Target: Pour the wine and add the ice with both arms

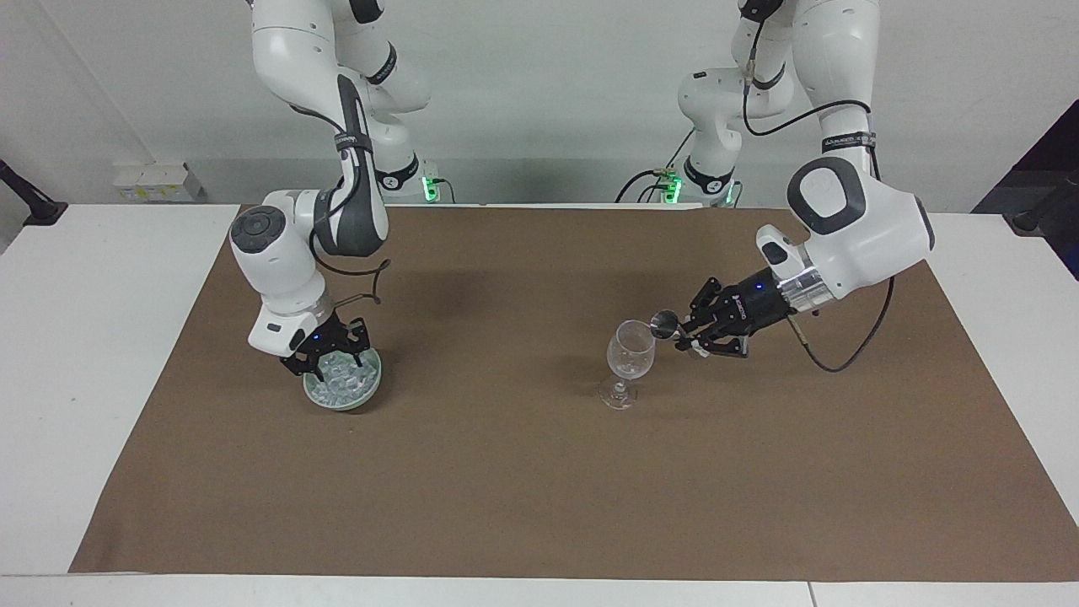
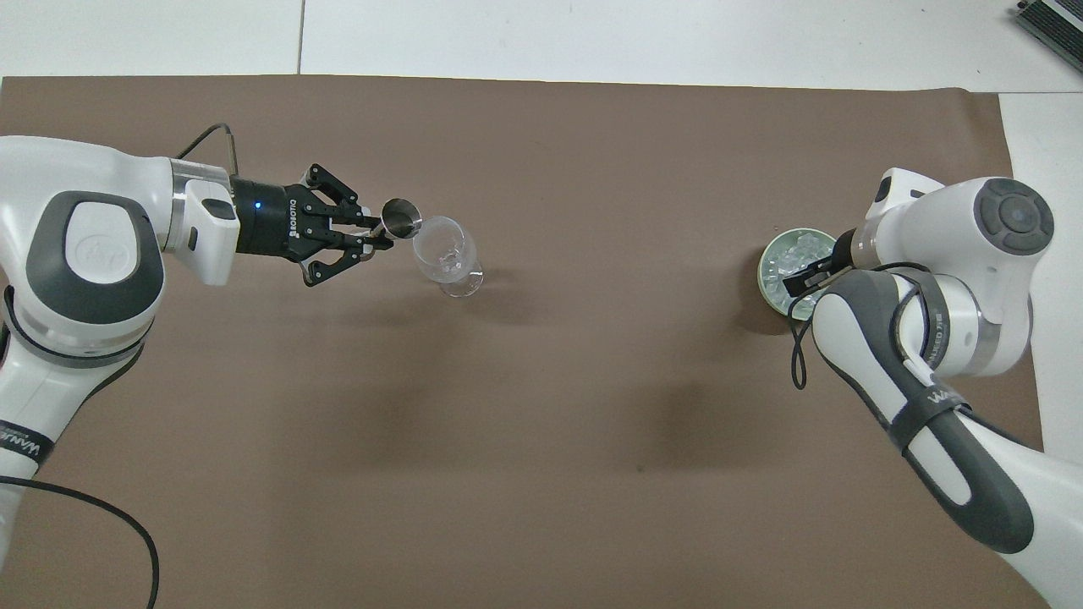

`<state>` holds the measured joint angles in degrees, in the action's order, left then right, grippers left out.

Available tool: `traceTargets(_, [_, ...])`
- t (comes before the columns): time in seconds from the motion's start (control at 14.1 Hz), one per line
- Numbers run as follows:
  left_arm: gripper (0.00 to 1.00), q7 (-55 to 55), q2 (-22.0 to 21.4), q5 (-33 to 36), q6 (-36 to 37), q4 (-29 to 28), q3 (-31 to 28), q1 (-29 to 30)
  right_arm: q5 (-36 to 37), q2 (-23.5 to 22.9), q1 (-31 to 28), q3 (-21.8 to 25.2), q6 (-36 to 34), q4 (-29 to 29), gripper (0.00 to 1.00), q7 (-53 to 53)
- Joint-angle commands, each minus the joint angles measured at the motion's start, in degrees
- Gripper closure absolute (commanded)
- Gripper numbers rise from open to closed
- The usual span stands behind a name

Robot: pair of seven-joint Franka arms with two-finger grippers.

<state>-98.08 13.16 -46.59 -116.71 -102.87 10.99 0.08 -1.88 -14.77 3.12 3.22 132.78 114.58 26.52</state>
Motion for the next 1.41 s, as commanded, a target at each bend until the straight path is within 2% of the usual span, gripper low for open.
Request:
traceTargets(0.0, [0.96, 2.99, -1.3, 2.2, -0.8, -0.14, -1.06, -2.01, -0.5, 1.06, -0.14, -0.05, 0.54, 1.78, 0.41, 1.78])
traceTargets(0.42, [0.97, 5.45, -1.12, 3.96, -0.27, 1.0, -1.06, -2.19, -0.5, 0.97, -0.14, -0.05, 0.72, 1.79, 0.58, 1.69])
traceTargets(0.85, [0.97, 12.64, -1.3, 11.25, -0.53, 2.67, -1.06, -4.46, -0.41, 0.71, -0.14, -0.05, 0.64, 1.26, 0.72, 1.69])
traceTargets(1.13, [0.97, 14.05, -1.3, 13.79, -0.62, 3.02, -1.14, -5.44, -0.41, 0.36, -0.22, -0.05, 0.02, -0.06, 0.75, 1.43])
traceTargets(1.34, [0.97, 15.99, -1.38, 16.44, -0.09, 4.78, -1.14, -5.44, -0.5, 0.35, -0.31, -0.05, -2.25, -2.33, 0.87, 1.42])
